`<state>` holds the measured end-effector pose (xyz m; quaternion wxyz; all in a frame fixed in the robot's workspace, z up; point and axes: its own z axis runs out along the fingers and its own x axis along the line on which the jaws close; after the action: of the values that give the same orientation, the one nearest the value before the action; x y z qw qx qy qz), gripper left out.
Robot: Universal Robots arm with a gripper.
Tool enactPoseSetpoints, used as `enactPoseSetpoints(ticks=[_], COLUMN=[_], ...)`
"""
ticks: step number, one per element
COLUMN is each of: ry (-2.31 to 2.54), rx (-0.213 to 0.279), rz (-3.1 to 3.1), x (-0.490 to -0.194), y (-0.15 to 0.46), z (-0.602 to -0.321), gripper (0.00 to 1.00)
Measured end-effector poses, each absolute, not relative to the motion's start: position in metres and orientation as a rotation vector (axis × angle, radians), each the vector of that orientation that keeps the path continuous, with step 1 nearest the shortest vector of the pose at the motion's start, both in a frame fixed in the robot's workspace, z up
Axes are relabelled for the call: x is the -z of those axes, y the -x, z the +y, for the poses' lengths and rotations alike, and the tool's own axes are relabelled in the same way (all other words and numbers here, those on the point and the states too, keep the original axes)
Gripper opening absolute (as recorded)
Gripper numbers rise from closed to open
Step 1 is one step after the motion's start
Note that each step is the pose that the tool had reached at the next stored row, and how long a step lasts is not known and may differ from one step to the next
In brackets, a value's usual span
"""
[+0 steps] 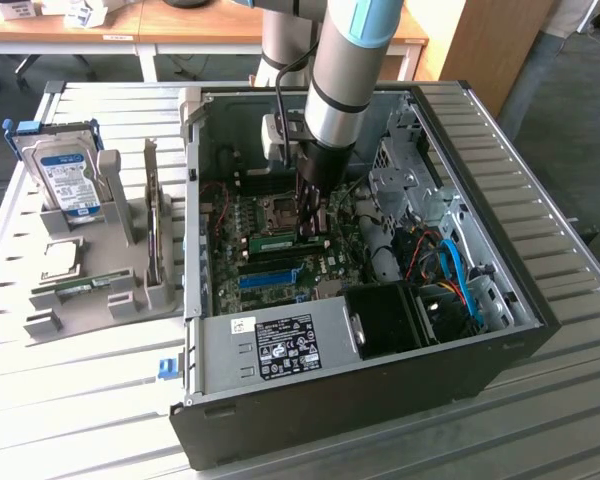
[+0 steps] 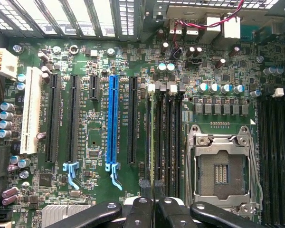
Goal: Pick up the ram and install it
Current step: 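Insert the ram into the slot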
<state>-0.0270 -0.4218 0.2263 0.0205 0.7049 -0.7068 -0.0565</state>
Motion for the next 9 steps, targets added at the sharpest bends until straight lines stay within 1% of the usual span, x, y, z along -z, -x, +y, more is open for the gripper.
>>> enactPoseSetpoints(ticks=[9], ry=[-2.186], rx=[0.175], rz=[-2.192], x=[-0.2247], y=[0.027], z=[-0.4218], gripper=[0.12])
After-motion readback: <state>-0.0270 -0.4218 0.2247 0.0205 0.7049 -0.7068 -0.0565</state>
